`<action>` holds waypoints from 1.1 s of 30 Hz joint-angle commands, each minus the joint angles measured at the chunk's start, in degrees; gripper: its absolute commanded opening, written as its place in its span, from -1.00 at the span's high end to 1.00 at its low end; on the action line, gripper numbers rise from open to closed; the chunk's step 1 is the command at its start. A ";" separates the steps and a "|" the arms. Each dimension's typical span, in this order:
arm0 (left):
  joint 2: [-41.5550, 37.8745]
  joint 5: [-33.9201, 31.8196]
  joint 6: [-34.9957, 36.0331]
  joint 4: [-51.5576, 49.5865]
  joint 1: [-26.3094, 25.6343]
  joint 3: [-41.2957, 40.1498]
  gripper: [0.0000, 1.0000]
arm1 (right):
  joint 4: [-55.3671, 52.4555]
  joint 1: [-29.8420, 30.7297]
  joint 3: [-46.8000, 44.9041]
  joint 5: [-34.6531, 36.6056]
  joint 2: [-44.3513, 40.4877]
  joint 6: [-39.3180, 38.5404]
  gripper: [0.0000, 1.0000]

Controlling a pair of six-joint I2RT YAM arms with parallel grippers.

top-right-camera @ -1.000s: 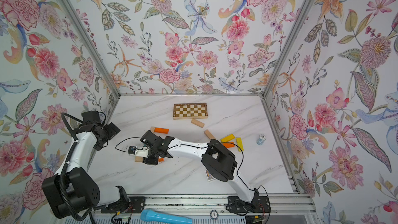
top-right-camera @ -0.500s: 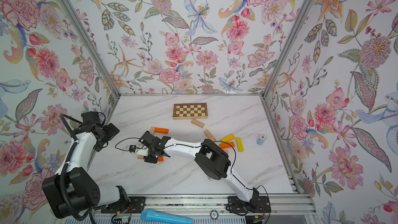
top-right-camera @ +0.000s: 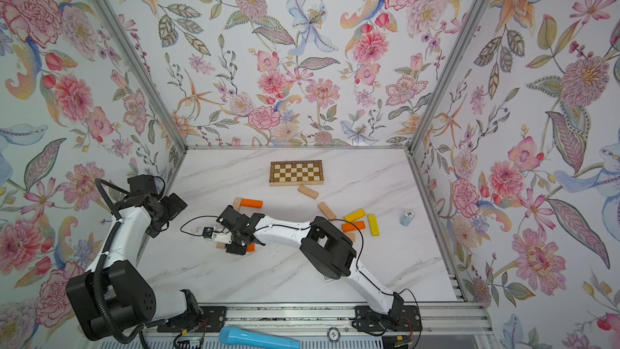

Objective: Assemble the number 6 with building blocks
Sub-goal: Assemble the building block at the center of the board.

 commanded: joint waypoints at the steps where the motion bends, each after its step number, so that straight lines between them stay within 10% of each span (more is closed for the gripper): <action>1: 0.32 0.85 -0.29 0.16 0.40 -0.09 -0.98 | -0.96 -0.34 1.64 0.49 2.43 1.25 0.48; 17: 0.78 0.20 -0.24 -0.09 0.40 -0.10 -0.98 | 2.31 -0.69 1.12 -0.08 0.98 3.00 -0.05; 26: 0.58 7.58 2.68 0.16 0.40 -1.94 -0.96 | 25.15 -0.78 -12.21 -1.36 -10.34 8.22 -0.11; 33: 0.18 15.63 6.08 3.08 -0.01 -6.08 -0.56 | 45.72 -1.45 -31.88 4.35 -23.42 17.37 -0.04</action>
